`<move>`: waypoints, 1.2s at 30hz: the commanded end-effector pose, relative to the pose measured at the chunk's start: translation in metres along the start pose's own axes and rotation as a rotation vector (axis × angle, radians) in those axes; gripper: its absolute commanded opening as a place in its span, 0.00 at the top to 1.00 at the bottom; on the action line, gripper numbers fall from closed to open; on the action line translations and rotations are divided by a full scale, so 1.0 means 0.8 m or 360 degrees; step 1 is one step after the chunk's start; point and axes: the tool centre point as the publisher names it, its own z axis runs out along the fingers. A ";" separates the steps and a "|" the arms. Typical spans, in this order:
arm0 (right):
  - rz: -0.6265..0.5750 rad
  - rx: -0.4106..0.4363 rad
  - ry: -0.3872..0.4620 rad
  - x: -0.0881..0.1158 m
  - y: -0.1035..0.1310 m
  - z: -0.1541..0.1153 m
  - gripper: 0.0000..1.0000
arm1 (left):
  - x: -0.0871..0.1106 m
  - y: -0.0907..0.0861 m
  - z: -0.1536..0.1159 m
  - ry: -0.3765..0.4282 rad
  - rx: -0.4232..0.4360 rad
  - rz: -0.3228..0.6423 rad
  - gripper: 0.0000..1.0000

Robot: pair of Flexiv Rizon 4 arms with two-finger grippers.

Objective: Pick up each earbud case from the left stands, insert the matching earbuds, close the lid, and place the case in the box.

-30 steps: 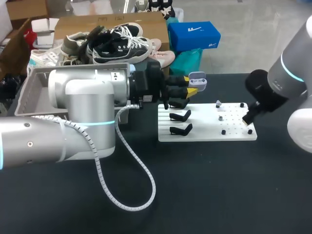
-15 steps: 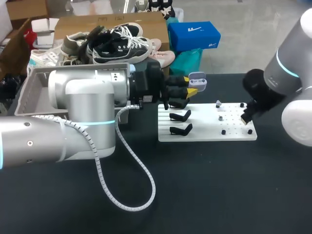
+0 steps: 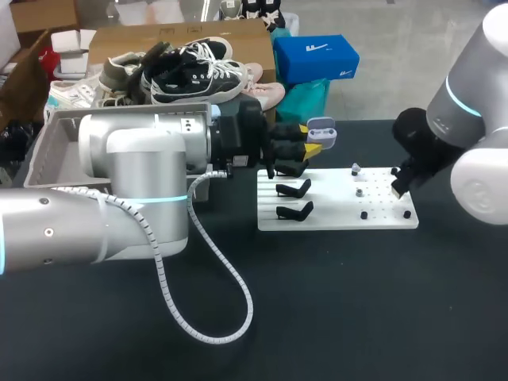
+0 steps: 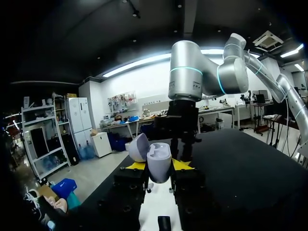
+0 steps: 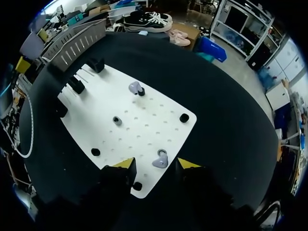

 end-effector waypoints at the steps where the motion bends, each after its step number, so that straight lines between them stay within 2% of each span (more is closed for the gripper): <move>1: 0.0004 -0.0009 0.0003 -0.002 -0.001 0.003 0.51 | 0.000 -0.002 -0.001 -0.0003 -0.0012 0.0003 1.00; 18: 0.0061 -0.0026 0.0021 0.002 -0.002 0.009 0.55 | 0.000 -0.002 -0.001 -0.0003 -0.0012 0.0003 1.00; 36: 0.0109 -0.0014 0.0017 0.002 -0.002 0.010 0.73 | 0.000 -0.002 -0.001 -0.0003 -0.0012 0.0003 1.00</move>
